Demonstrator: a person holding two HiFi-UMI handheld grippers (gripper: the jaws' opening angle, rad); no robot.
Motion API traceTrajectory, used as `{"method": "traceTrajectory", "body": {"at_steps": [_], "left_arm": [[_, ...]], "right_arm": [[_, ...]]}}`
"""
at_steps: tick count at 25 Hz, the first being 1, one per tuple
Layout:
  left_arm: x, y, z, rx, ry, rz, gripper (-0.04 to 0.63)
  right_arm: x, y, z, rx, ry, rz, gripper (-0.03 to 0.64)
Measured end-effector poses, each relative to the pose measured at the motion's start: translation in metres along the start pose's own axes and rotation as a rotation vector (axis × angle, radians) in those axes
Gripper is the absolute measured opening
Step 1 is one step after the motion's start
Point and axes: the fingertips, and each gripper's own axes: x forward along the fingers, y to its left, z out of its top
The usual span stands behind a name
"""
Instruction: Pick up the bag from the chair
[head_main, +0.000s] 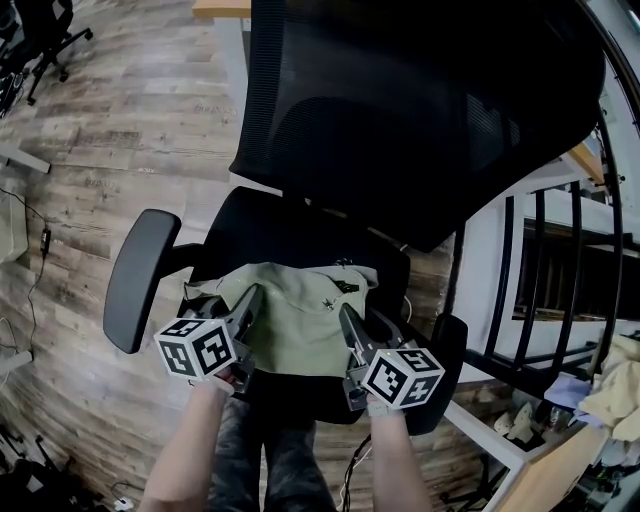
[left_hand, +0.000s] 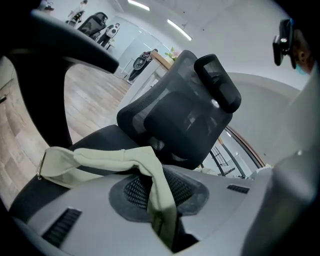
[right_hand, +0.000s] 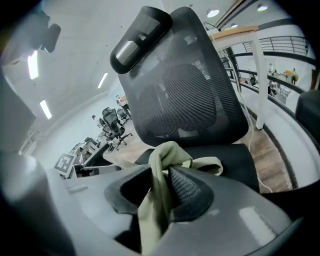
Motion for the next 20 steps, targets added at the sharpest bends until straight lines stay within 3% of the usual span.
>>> {"method": "traceTrajectory", "body": {"at_steps": [10, 16, 20], "left_arm": [[-0.021, -0.025, -0.002, 0.106, -0.033, -0.021, 0.032], [-0.04, -0.048, 0.002, 0.217, -0.077, -0.043, 0.029], [-0.053, -0.06, 0.004, 0.245, -0.107, -0.045, 0.029]], "right_arm": [[-0.024, 0.019, 0.002, 0.017, -0.044, 0.083, 0.107], [-0.045, 0.041, 0.004, -0.039, -0.081, 0.138, 0.103], [-0.06, 0.049, 0.008, -0.053, -0.11, 0.152, 0.101]]}}
